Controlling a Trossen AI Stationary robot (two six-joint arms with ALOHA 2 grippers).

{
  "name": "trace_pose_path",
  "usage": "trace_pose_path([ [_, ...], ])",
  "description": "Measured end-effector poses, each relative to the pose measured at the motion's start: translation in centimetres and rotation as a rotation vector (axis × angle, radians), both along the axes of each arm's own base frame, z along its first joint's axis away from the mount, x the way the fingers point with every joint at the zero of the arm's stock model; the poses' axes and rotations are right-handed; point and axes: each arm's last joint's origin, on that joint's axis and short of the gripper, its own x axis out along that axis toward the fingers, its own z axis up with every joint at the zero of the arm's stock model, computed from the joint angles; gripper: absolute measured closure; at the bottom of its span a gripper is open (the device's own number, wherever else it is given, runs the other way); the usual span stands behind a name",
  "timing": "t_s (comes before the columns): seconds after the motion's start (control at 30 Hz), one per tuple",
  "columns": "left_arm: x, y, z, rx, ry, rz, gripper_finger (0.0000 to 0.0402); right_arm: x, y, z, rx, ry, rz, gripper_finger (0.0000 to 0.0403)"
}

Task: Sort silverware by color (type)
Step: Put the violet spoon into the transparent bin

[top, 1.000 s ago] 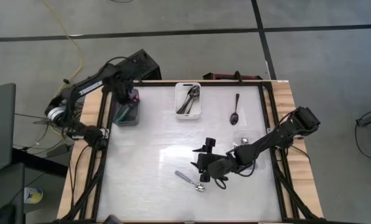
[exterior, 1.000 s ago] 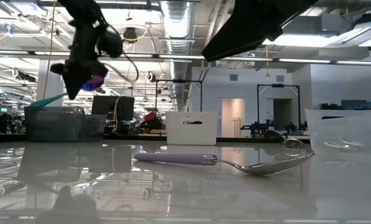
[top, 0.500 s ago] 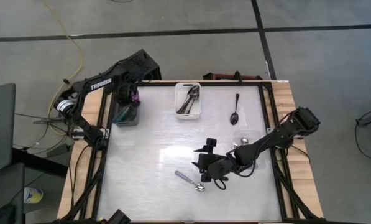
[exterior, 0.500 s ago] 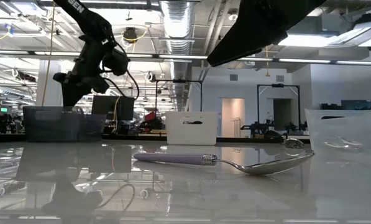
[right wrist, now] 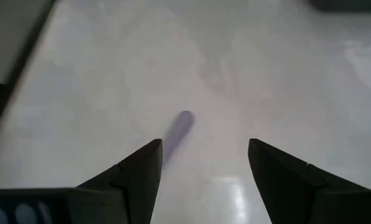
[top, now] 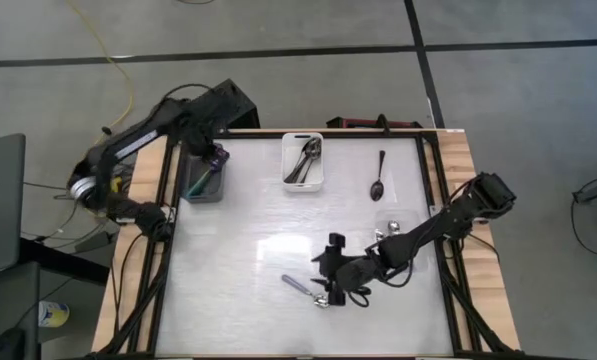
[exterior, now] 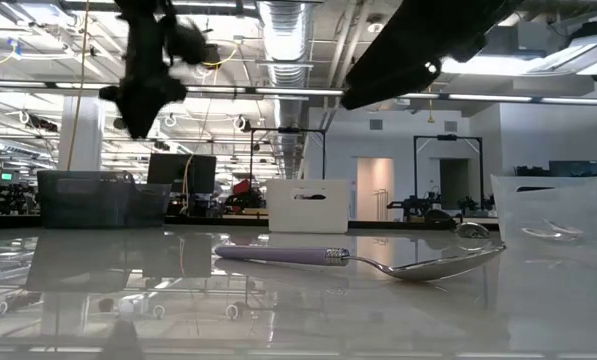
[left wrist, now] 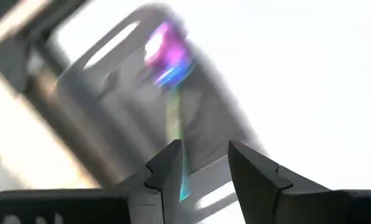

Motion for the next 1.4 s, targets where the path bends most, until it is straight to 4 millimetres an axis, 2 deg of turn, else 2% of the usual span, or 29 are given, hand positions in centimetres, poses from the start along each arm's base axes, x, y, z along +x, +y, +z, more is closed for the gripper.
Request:
trace_pose_path([
  [0.1, 0.8, -3.4, 2.1, 0.09, -0.236, -0.148, 0.0286, -0.3, 1.1, -0.2, 0.069, -0.004, 0.0, 0.0142],
  [0.23, 2.3, -8.7, 2.1, 0.124, -0.553, -0.397, 0.0285, -0.6, 3.3, -0.8, 0.092, 0.015, 0.031, 0.0147],
  [0.33, 3.4, -12.7, 0.4, 0.13, -0.732, -0.573, 0.0285, 0.2, 5.3, -0.9, 0.113, 0.005, 0.053, 0.0148],
  [0.43, 4.5, -16.6, -2.2, 0.127, -0.884, -0.752, 0.0285, 1.2, 6.4, -1.9, 0.117, 0.061, 0.02, 0.0149],
  [0.6, 5.5, -22.3, -5.1, 0.18, -1.174, -0.976, 0.0285, 3.1, 6.6, -3.7, 0.126, 0.142, -0.085, 0.0149],
  [0.7, 5.7, -24.7, -6.3, 0.268, -1.248, -1.056, 0.0285, 3.8, 6.3, -5.1, 0.118, 0.184, -0.158, 0.0149],
  [0.8, 6.0, -26.4, -6.8, 0.341, -1.237, -1.091, 0.0285, 3.9, 5.8, -6.0, 0.113, 0.211, -0.24, 0.0149],
  [0.9, 6.3, -27.1, -7.5, 0.367, -1.187, -1.093, 0.0285, 4.1, 5.6, -6.8, 0.116, 0.207, -0.281, 0.0149],
  [1.0, 6.5, -27.3, -7.9, 0.366, -1.161, -1.092, 0.0285, 4.7, 6.0, -7.5, 0.137, 0.154, -0.289, 0.0149],
  [1.23, 7.0, -27.4, -8.7, 0.343, -1.134, -1.066, 0.0285, 5.0, 6.4, -9.8, 0.125, 0.153, -0.332, 0.0153],
  [1.33, 7.1, -27.4, -8.9, 0.336, -1.123, -1.071, 0.0285, 4.8, 6.5, -10.2, 0.089, 0.159, -0.342, 0.0182],
  [1.4, 7.1, -27.4, -9.1, 0.332, -1.113, -1.075, 0.0285, 4.6, 6.6, -10.4, 0.065, 0.175, -0.345, 0.0223],
])
